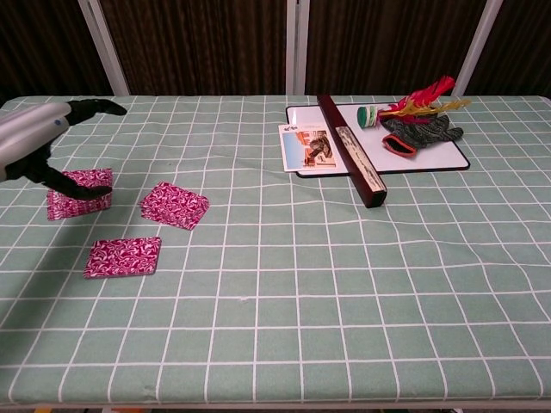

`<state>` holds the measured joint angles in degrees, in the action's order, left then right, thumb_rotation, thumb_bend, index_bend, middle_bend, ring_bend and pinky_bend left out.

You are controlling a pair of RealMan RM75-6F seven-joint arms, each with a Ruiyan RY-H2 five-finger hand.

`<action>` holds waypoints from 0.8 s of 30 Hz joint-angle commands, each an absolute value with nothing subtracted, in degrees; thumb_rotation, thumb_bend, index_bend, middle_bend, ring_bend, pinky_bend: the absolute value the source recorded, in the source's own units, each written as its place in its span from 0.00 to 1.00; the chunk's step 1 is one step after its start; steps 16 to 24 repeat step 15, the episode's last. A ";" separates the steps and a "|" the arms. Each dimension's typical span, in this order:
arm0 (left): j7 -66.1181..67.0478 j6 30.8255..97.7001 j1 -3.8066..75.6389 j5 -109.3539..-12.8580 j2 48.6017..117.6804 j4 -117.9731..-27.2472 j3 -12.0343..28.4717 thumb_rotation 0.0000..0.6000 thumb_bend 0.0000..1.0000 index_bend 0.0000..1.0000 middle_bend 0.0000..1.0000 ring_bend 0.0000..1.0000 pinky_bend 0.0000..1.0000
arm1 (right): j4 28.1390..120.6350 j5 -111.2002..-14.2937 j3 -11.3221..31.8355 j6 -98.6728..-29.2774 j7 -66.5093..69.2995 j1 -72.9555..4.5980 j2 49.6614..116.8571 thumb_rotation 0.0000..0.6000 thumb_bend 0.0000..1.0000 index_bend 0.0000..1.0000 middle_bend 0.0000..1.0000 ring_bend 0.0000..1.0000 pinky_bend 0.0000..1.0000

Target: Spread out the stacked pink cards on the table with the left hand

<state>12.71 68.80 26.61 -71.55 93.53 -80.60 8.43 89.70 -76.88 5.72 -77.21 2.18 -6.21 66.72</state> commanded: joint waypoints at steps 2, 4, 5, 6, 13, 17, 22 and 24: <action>16.77 72.56 23.05 -71.31 89.17 -83.59 5.99 1.00 0.21 0.10 0.07 0.02 0.05 | 90.04 -77.55 5.72 -77.72 2.20 -6.16 66.56 1.00 0.29 0.00 0.00 0.00 0.00; 18.01 74.78 20.95 -71.16 87.11 -86.05 4.88 1.00 0.21 0.10 0.07 0.02 0.05 | 89.99 -77.96 5.66 -77.87 2.55 -6.19 66.72 1.00 0.29 0.00 0.00 0.00 0.00; 18.55 76.19 19.67 -71.11 86.00 -87.56 4.26 1.00 0.21 0.10 0.07 0.02 0.05 | 89.91 -78.17 5.56 -77.80 2.82 -6.22 66.82 1.00 0.29 0.00 0.00 0.00 0.00; 18.84 77.27 18.71 -71.11 85.20 -88.67 3.82 1.00 0.21 0.10 0.07 0.02 0.05 | 89.84 -78.31 5.49 -77.75 3.02 -6.24 66.90 1.00 0.29 0.00 0.00 0.00 0.00; 18.61 86.44 11.45 -72.66 81.12 -92.94 1.21 1.00 0.20 0.10 0.08 0.02 0.05 | 88.90 -79.87 5.02 -78.59 4.54 -6.03 67.70 1.00 0.29 0.00 0.00 0.00 0.00; 17.64 87.90 9.72 -72.68 79.69 -94.13 0.76 1.00 0.20 0.10 0.09 0.02 0.05 | 88.81 -80.02 4.90 -78.56 4.71 -6.01 67.78 1.00 0.29 0.00 0.00 0.00 0.00; 17.64 87.90 9.72 -72.68 79.69 -94.13 0.76 1.00 0.20 0.10 0.09 0.02 0.05 | 88.81 -80.02 4.90 -78.56 4.71 -6.01 67.78 1.00 0.29 0.00 0.00 0.00 0.00; 17.64 87.90 9.72 -72.68 79.69 -94.13 0.76 1.00 0.20 0.10 0.09 0.02 0.05 | 88.81 -80.02 4.90 -78.56 4.71 -6.01 67.78 1.00 0.29 0.00 0.00 0.00 0.00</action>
